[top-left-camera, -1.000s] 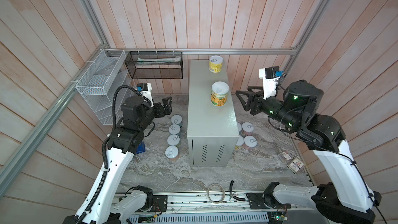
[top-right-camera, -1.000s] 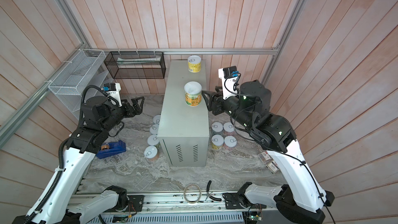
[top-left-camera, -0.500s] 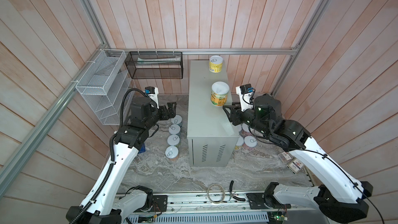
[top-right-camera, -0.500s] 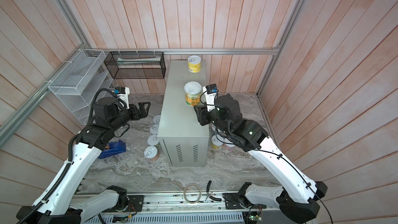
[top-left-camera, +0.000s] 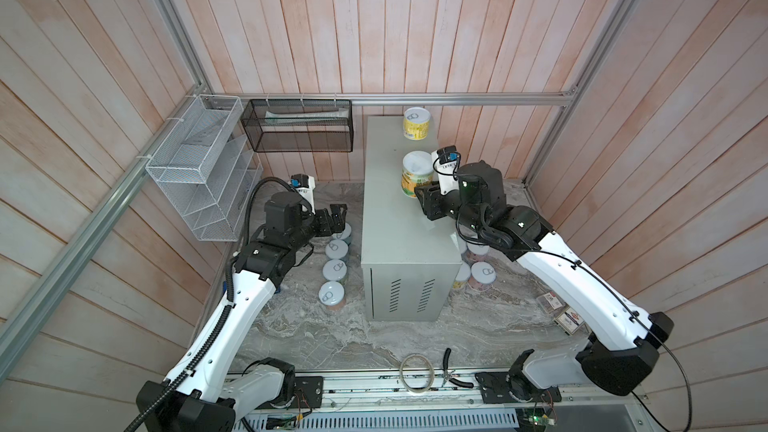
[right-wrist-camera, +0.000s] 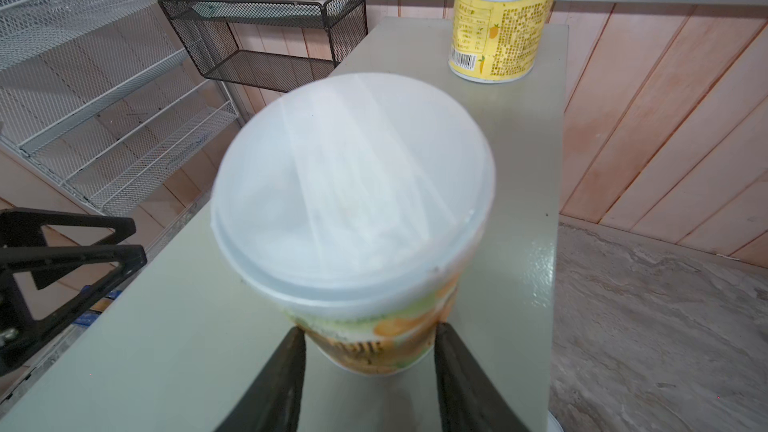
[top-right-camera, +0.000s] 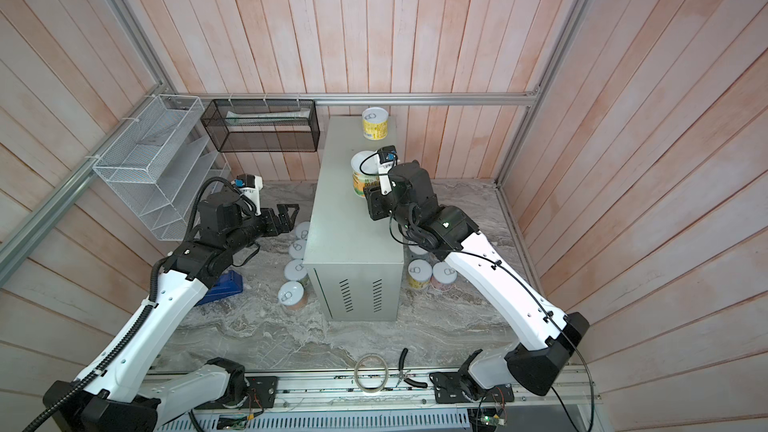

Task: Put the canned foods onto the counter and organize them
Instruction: 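Slide the can with the right gripper beside the yellow can and release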

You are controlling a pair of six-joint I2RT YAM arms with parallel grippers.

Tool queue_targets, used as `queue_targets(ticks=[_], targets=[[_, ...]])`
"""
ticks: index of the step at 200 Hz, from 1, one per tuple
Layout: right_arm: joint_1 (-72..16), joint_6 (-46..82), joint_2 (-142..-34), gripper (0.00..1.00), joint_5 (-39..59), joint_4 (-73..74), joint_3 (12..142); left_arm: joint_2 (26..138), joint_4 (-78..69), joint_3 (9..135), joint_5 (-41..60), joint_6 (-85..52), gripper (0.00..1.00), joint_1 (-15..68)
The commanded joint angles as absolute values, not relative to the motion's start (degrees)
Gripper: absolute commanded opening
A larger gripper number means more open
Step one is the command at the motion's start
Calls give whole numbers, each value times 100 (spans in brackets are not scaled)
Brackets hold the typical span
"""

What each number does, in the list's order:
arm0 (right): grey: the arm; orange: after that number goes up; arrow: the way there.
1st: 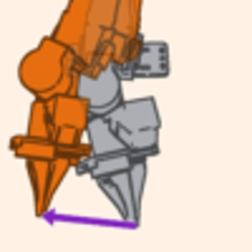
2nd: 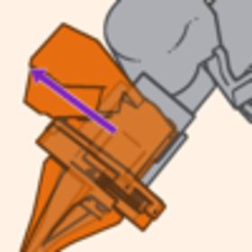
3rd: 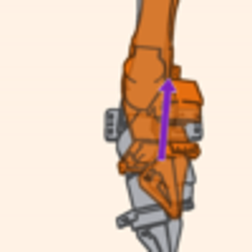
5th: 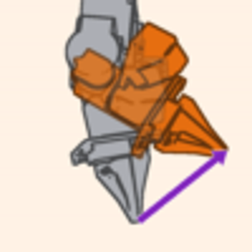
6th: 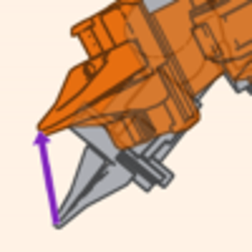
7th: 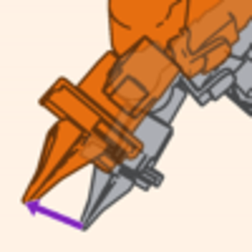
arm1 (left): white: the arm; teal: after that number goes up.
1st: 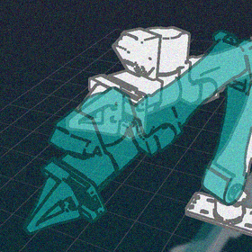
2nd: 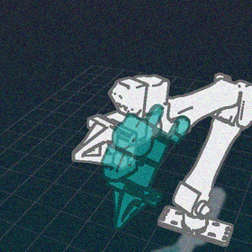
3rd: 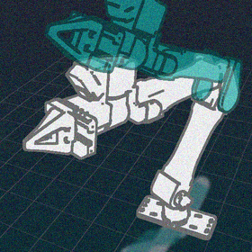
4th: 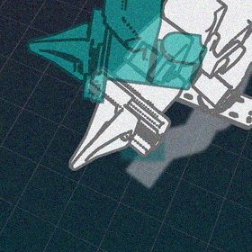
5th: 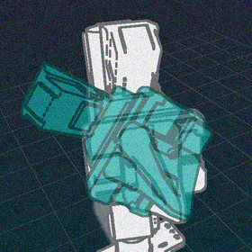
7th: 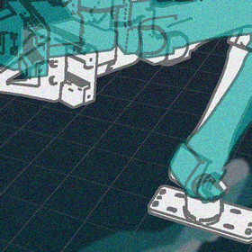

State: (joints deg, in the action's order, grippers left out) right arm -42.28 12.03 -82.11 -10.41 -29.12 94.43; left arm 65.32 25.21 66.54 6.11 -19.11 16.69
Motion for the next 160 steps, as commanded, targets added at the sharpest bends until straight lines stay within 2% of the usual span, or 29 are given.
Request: queue_targets(ticks=[1,93,160], targets=[[-4110,1084,-8513,49,-907,-2555,9779,6627,2314,6546,712,-1894,98,1696],[-3714,989,-9786,50,-378,-1850,10800,7018,2149,6592,783,-1786,97,1696],[-3512,1089,-11166,50,-264,-2056,12439,7172,2067,6619,773,-1737,97,1632]])
